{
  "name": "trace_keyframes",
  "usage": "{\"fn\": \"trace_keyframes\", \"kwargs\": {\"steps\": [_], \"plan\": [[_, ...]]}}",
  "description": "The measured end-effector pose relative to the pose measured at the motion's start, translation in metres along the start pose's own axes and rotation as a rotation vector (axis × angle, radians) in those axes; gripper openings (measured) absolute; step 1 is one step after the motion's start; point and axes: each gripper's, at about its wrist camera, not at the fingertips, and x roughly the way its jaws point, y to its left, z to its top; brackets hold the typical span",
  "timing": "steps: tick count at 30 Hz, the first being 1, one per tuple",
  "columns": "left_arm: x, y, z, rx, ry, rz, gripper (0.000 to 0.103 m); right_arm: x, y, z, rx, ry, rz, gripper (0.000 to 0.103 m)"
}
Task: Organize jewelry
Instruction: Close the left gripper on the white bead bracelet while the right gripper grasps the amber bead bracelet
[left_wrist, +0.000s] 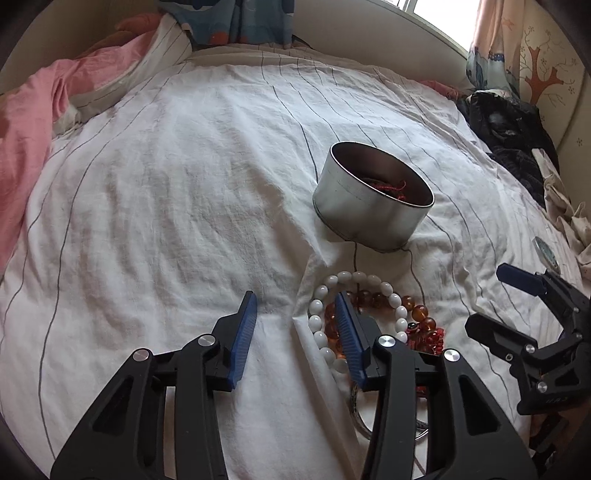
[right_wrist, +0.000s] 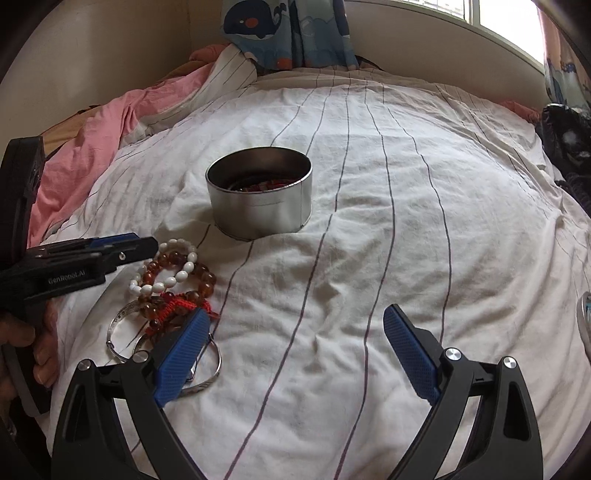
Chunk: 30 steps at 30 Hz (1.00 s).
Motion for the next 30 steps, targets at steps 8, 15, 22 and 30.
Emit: {"fn": "trace_keyframes", "kwargs": {"steps": [8, 15, 22, 30], "plan": [[-0.002, 0.009, 0.001, -0.028, 0.005, 0.031, 0.041, 0.049, 0.028, 0.026, -0.122, 0.117, 0.001, 0.091], [-0.013, -0.005, 0.001, 0.079, -0.035, 0.114, 0.042, 0.025, -0.004, 0.012, -0.199, 0.125, -0.364, 0.091], [-0.024, -0.028, 0.001, 0.181, -0.098, 0.047, 0.042, 0.007, -0.044, 0.011, 0.06, 0.069, -0.03, 0.09], [-0.006, -0.007, -0.003, 0.1, 0.006, 0.121, 0.042, 0.03, -0.021, 0.009, 0.002, 0.149, 0.007, 0.031]]}}
